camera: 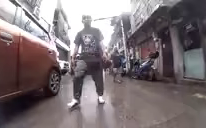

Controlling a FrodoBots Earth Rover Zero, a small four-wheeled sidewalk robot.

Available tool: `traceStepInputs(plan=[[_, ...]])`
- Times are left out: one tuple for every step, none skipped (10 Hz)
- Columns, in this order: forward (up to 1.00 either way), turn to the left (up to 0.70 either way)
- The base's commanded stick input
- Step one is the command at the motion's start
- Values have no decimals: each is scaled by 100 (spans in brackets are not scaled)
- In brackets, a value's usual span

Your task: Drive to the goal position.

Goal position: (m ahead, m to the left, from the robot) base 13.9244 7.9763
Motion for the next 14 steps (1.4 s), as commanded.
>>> traceStepInputs(plan=[[-17, 0], [0, 0], [0, 0], [0, 0], [0, 0], [0, 0], [0, 0], [0, 0], [33, 0], [75, 0], [99, 0], [99, 0], [99, 0], [99, 0]])
